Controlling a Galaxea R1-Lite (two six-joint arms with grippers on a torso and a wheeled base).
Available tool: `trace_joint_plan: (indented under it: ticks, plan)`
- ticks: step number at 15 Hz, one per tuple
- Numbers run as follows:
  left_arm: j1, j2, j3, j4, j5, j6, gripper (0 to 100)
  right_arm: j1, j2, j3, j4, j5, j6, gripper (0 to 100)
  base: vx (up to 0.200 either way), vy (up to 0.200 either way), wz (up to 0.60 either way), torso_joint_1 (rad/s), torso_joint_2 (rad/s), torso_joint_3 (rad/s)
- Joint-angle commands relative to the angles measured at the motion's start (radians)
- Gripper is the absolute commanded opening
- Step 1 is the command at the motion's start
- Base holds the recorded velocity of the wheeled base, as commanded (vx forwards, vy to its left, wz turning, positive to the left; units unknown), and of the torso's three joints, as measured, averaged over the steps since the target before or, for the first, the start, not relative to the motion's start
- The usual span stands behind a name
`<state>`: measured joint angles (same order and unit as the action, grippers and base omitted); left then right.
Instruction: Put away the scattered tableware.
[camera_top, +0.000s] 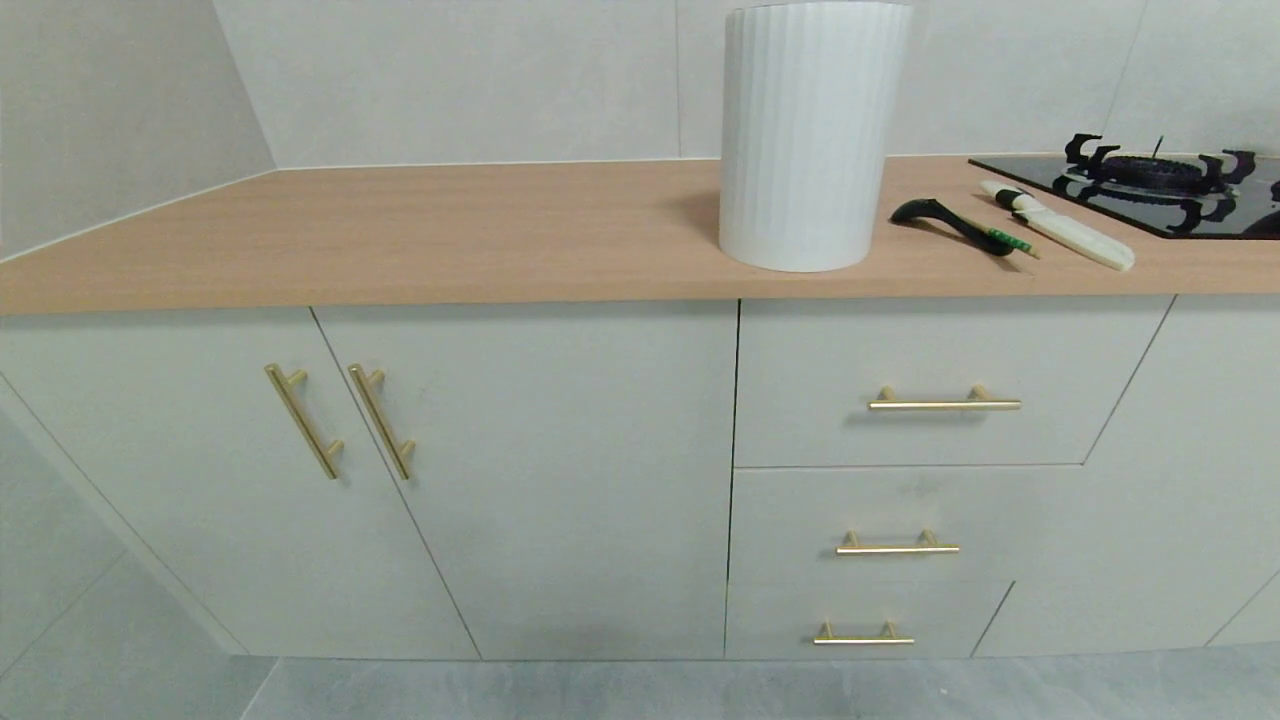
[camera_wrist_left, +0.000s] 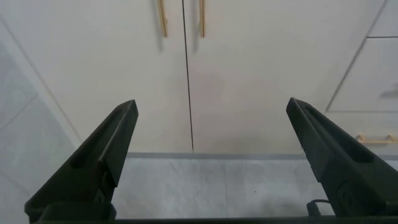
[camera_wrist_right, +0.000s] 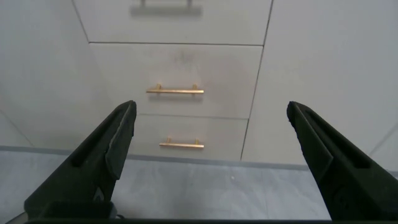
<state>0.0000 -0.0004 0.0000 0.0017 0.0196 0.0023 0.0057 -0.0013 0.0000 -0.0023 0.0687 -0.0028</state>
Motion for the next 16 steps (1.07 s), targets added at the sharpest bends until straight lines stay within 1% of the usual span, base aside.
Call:
trace_joint_plan:
  ticks: [1,8,9,10,11,12,13,15,16]
  plan:
    - [0.000,0.000,0.000,0.000,0.000,-0.001,100,0.000,0.001,0.000,-0.001,0.000,0.000,100,0.000,0.000,0.00,0.000,0.00,0.000]
    - [0.000,0.000,0.000,0.000,0.000,-0.001,100,0.000,0.001,0.000,-0.002,0.002,-0.010,100,0.000,0.000,0.00,0.000,0.00,0.000]
    - [0.000,0.000,0.000,0.000,0.000,-0.001,100,0.000,0.001,-0.012,-0.008,-0.017,-0.006,100,0.000,0.000,0.00,0.000,0.00,0.000]
    - [0.000,0.000,0.000,0.000,0.000,-0.001,100,0.002,0.010,-0.123,-0.016,-0.038,0.017,100,0.000,0.000,0.00,0.000,0.00,0.000]
    - [0.000,0.000,0.000,0.000,0.000,-0.001,100,0.011,0.056,-0.207,0.008,-0.033,0.056,100,0.000,0.000,0.00,0.000,0.00,0.000]
    - [0.000,0.000,0.000,0.000,0.000,-0.001,100,0.025,0.109,-0.252,0.051,-0.029,0.053,100,0.000,0.000,0.00,0.000,0.00,0.000]
    - [0.000,0.000,0.000,0.000,0.000,-0.001,100,0.043,0.152,-0.265,0.091,-0.015,0.053,100,0.000,0.000,0.00,0.000,0.00,0.000]
    - [0.000,0.000,0.000,0.000,0.000,-0.001,100,0.088,0.248,-0.261,0.105,0.039,0.043,100,0.000,0.000,0.00,0.000,0.00,0.000]
    - [0.000,0.000,0.000,0.000,0.000,-0.001,100,0.106,0.322,-0.259,0.105,0.046,0.041,100,0.000,0.000,0.00,0.000,0.00,0.000]
